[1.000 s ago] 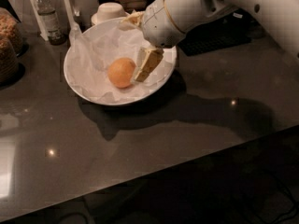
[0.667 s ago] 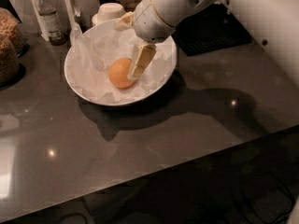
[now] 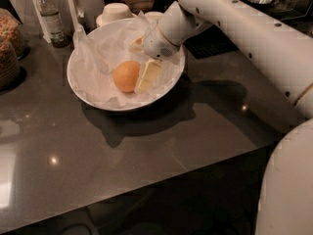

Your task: Pick orange from white bowl

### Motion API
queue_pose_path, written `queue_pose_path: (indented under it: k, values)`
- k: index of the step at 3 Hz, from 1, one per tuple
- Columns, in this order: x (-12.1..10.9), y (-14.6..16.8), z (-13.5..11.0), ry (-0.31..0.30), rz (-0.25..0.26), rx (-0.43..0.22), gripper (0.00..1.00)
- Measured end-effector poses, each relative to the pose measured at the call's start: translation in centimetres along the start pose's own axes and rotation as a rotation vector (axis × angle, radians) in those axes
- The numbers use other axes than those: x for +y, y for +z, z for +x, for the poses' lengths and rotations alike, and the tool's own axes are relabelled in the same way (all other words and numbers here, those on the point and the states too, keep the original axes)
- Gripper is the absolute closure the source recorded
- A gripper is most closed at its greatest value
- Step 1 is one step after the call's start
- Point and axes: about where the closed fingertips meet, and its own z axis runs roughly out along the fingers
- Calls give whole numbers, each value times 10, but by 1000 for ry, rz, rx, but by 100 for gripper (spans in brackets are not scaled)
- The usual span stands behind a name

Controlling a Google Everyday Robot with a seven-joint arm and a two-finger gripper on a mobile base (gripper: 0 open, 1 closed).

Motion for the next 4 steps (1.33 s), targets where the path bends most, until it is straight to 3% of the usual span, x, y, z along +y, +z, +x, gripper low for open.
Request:
queue_pose_path:
  k: [1,2,3,4]
  values:
    - [6,23,15,70,-29,-24,20]
    - [5,23,14,70,-29,-24,34]
    - [7,28,10,73,-16,-27,34]
    - [4,17,-1,42,34,3,33]
